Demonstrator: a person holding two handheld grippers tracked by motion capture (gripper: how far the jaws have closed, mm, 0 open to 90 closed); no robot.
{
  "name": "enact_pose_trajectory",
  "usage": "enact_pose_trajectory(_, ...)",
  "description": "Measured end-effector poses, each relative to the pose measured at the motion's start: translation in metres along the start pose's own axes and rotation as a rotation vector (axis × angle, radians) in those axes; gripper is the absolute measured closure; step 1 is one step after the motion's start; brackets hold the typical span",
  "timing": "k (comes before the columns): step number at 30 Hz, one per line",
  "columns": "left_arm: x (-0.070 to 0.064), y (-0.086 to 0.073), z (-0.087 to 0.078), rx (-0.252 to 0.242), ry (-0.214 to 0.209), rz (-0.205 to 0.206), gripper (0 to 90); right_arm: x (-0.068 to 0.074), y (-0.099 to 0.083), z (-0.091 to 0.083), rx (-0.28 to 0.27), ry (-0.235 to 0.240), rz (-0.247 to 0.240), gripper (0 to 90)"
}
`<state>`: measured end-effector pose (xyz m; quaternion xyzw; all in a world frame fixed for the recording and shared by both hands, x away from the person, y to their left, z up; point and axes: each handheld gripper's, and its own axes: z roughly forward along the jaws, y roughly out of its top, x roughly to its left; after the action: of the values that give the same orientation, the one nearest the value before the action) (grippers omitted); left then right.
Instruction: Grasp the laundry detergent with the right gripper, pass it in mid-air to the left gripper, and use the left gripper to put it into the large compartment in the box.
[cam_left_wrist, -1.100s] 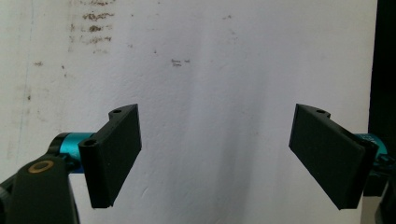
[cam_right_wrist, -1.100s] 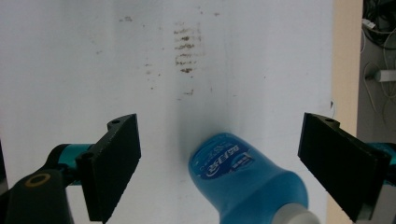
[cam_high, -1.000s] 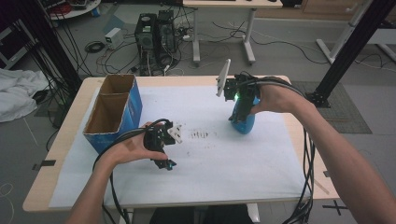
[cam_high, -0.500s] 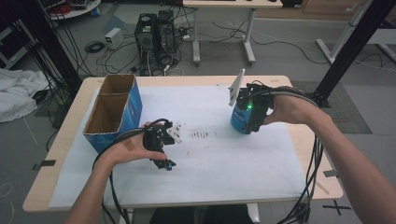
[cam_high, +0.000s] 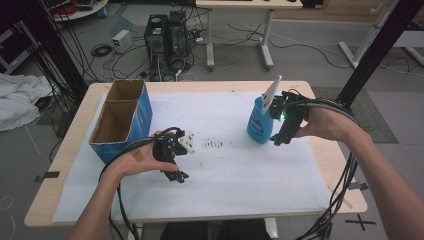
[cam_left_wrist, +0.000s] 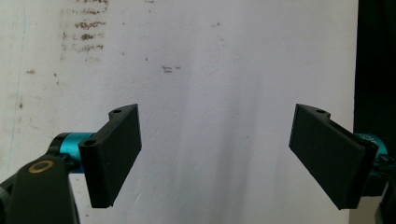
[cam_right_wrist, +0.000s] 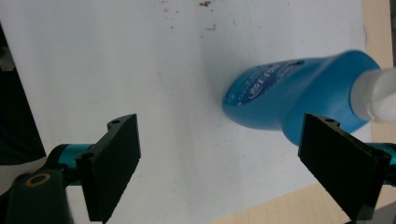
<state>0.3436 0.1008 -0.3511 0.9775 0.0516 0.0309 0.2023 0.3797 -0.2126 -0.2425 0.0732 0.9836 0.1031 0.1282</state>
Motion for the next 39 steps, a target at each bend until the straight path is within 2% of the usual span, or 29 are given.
enact_pose_trajectory(2,0.0,0.0,0.0,0.002,0.002,0.0,17.0,-0.005,-0.008,0.0,-0.004,-0.008,0.041,12.2)
enact_pose_trajectory(6,-0.001,0.0,0.0,0.003,0.007,0.005,16.9,-0.008,-0.013,0.001,-0.006,-0.013,0.069,12.2)
enact_pose_trajectory(7,-0.002,0.001,0.0,0.003,0.005,0.007,17.0,-0.012,-0.021,0.003,-0.017,-0.011,0.119,12.2)
enact_pose_trajectory(9,-0.002,0.001,0.0,0.003,0.005,0.006,17.0,-0.012,-0.023,0.004,-0.02,-0.008,0.135,12.2)
enact_pose_trajectory(16,-0.002,0.001,0.002,-0.002,0.004,-0.001,17.0,-0.018,-0.032,0.016,-0.031,-0.038,0.261,12.2)
enact_pose_trajectory(18,-0.002,0.002,0.002,0.002,0.001,0.003,17.0,-0.019,-0.033,0.016,-0.032,-0.043,0.271,12.2)
enact_pose_trajectory(19,-0.002,0.002,0.002,0.001,0.002,0.001,17.0,-0.02,-0.034,0.018,-0.035,-0.06,0.301,12.2)
enact_pose_trajectory(20,-0.002,0.002,0.002,0.0,0.002,0.001,16.9,-0.021,-0.036,0.02,-0.049,-0.071,0.333,12.2)
enact_pose_trajectory(24,-0.002,0.001,0.002,0.006,0.006,0.0,17.0,-0.023,-0.041,0.025,-0.072,-0.093,0.403,12.2)
enact_pose_trajectory(27,-0.003,0.001,0.002,0.003,0.006,-0.001,16.9,-0.023,-0.042,0.026,-0.08,-0.097,0.412,12.2)
enact_pose_trajectory(30,-0.003,0.002,0.003,0.005,0.004,0.004,17.0,-0.022,-0.047,0.032,-0.13,-0.128,0.479,12.2)
enact_pose_trajectory(32,-0.003,0.002,0.003,0.005,0.005,0.004,17.0,-0.022,-0.047,0.034,-0.139,-0.134,0.488,12.2)
enact_pose_trajectory(35,-0.003,0.002,0.003,0.008,0.005,0.004,16.9,-0.022,-0.049,0.039,-0.175,-0.169,0.538,12.2)
enact_pose_trajectory(39,-0.004,0.002,0.003,0.003,0.003,0.007,17.0,-0.023,-0.052,0.043,-0.207,-0.191,0.574,12.2)
